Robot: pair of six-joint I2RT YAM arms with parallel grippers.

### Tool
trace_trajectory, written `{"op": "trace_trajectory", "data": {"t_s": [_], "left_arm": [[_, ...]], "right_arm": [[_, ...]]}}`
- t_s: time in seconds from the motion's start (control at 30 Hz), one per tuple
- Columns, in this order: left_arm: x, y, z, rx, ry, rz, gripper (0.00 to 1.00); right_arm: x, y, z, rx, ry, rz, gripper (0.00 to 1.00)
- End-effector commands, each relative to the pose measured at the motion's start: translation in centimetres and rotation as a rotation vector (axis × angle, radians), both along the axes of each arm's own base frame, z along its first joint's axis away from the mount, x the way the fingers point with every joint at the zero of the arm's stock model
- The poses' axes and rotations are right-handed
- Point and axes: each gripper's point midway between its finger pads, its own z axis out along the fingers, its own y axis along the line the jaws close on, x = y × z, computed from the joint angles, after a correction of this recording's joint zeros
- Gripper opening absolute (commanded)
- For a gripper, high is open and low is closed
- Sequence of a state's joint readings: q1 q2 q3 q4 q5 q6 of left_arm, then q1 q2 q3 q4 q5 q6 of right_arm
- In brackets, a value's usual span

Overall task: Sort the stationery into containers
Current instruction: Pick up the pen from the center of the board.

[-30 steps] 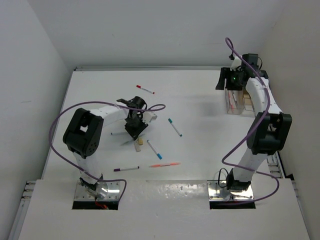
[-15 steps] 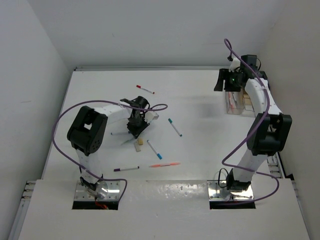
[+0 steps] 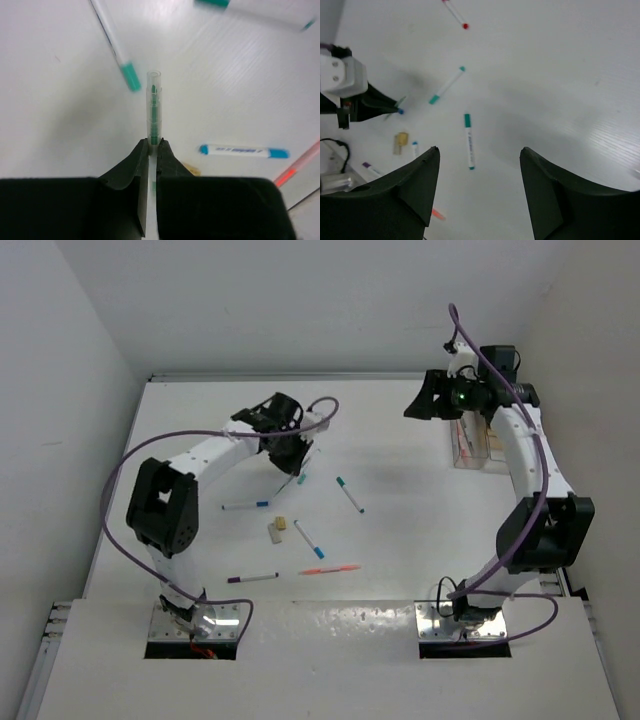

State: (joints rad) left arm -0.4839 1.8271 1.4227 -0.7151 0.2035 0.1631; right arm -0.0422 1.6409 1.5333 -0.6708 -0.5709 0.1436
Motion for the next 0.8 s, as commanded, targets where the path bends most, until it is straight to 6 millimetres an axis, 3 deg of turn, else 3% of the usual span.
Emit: {"op": "trace_trajectory", "data": {"t_s": [0.0, 0.03, 0.07, 0.1, 0.17, 0.2, 0.23, 0.3, 0.57, 0.77], "left_arm": [[3.4, -3.2, 12.7, -0.352, -0.216, 0.057, 0.00], [4.3, -2.7, 14.4, -0.437, -0.217, 0.097, 0.00], [3.3, -4.0, 16.3, -0.586, -0.139, 0.092, 0.00], [3.6, -4.6, 18.5, -0.690, -0.171, 0.079, 0.00], [3.4, -4.9, 20.7, -0.859, -0.102, 0.140, 0.00], [3.8, -5.2, 23.7, -0.955, -0.189, 0.108, 0.00], [3.7, -5.2, 23.5, -0.999, -0.186, 0.113, 0.00], [3.3, -5.8, 25.5, -1.105, -0.166, 0.108, 0.00], [2.8, -7.1, 26.1, -1.253, -0.068, 0.120, 0.00], [2.2, -7.3, 26.5, -1.290, -0.045, 0.109, 0.00]], "right_arm": [[-1.5, 4.2, 4.7, 0.181, -0.097, 0.131, 0.65], [-1.7, 4.6, 5.2, 0.209, -0.096, 0.133, 0.66], [-2.2, 5.9, 5.6, 0.226, -0.102, 0.167, 0.66], [-2.7, 7.3, 6.6, 0.257, -0.117, 0.203, 0.66], [-2.9, 8.5, 7.9, 0.285, -0.133, 0.232, 0.66], [-3.3, 9.8, 8.4, 0.309, -0.124, 0.264, 0.66], [-3.4, 10.5, 8.5, 0.317, -0.117, 0.276, 0.66], [-4.0, 12.2, 9.1, 0.324, -0.112, 0.314, 0.67], [-4.6, 18.3, 8.4, 0.333, -0.089, 0.430, 0.69], [-3.9, 20.7, 6.3, 0.268, -0.079, 0.448, 0.69]]}}
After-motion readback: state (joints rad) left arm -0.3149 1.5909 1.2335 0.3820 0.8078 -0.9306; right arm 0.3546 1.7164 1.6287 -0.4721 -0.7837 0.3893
